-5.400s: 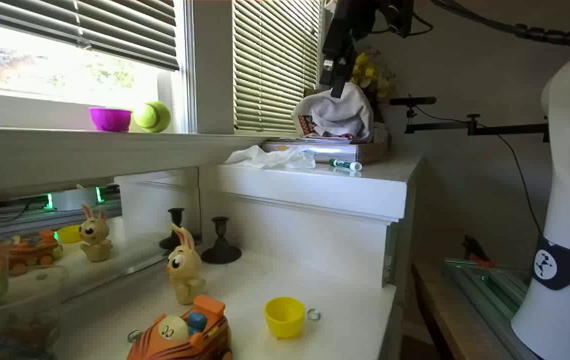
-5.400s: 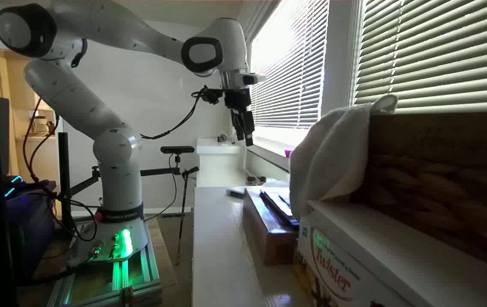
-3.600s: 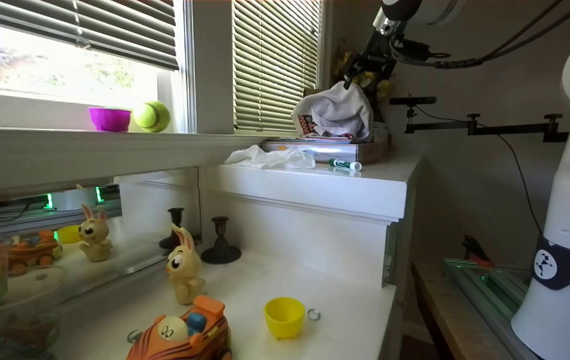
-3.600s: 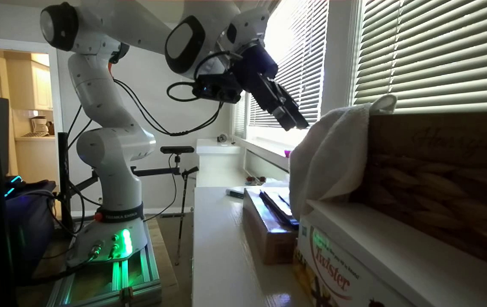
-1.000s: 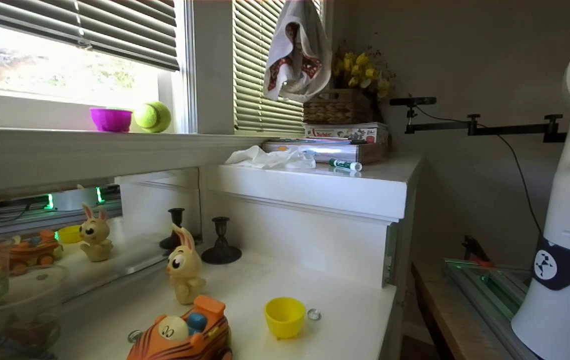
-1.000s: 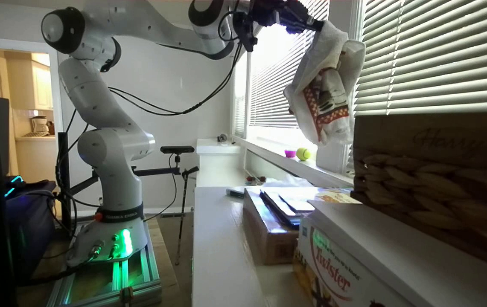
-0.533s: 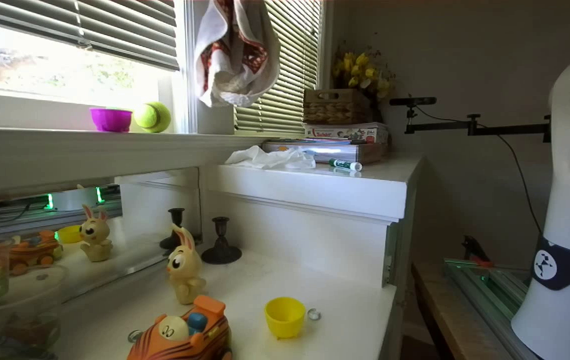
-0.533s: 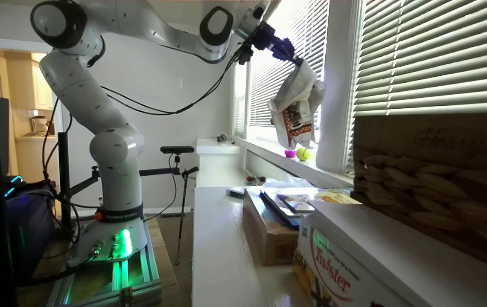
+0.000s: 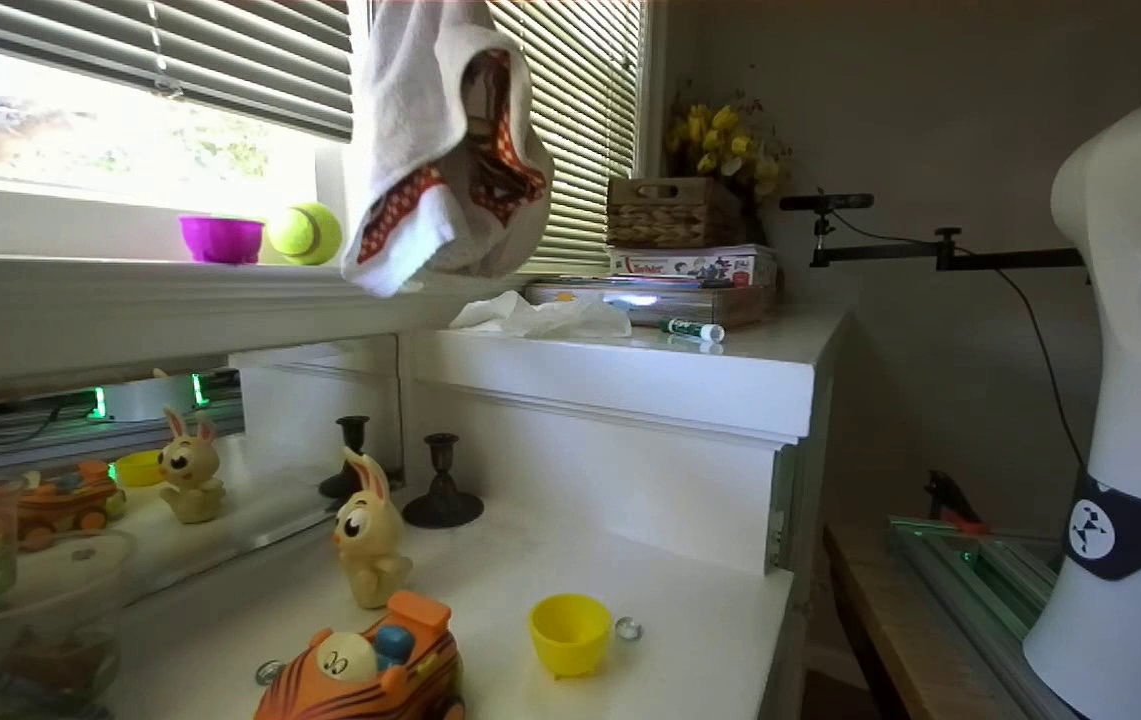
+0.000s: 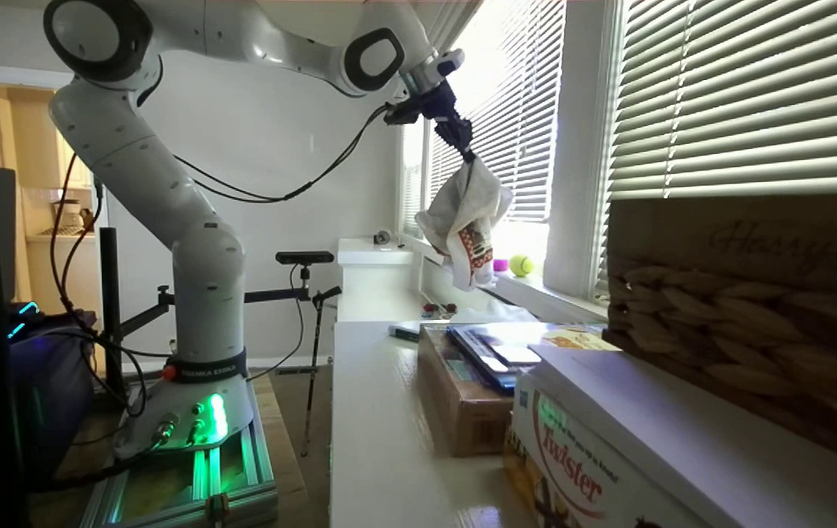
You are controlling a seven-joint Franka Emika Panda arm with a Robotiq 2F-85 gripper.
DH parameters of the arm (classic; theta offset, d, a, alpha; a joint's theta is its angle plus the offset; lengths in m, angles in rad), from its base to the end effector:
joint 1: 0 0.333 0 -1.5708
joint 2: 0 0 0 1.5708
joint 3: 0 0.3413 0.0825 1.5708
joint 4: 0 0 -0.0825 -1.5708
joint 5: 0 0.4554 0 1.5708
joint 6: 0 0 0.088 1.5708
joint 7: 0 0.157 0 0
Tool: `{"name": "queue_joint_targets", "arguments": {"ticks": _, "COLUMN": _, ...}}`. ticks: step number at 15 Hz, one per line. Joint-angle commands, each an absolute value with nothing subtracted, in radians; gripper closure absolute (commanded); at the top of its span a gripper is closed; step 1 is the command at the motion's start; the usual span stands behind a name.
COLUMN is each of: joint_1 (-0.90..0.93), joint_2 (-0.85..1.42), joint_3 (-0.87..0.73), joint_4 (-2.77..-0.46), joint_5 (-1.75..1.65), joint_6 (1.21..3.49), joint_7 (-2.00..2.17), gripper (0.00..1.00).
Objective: Use the white and red towel to wipe the mirror then place it back on the box.
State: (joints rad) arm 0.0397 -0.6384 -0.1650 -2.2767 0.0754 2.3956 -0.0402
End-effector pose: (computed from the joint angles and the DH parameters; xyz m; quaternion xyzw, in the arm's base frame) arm 0.4919 -0.0741 0.6499 -0.9257 0.0589 -0.3696 0.0549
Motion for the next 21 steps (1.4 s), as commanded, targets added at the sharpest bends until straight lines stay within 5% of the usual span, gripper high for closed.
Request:
{"name": "queue_joint_targets", "arguments": {"ticks": 1, "joint_1": 0.084, "joint_2": -0.679, "joint_3": -0.197, "joint_4": -2.29, "joint_5": 0.173, "joint_6": 2.199, "joint_7": -0.124, "gripper": 0.99}}
{"name": "queue_joint_targets", "arguments": {"ticks": 7, "joint_1": 0.067, "joint_2": -0.648, "joint_3": -0.219, "joint_4": -2.325, "joint_5": 0.231, "joint_6": 2.007, "joint_7": -0.224, "gripper": 0.99}}
{"name": "queue_joint_targets", "arguments": {"ticks": 21, "joint_1": 0.041, "joint_2": -0.509, "joint_3": -0.286, "joint_4": -2.534, "joint_5": 0.233, "joint_6": 2.395, "joint_7": -0.412, "gripper": 0.99}}
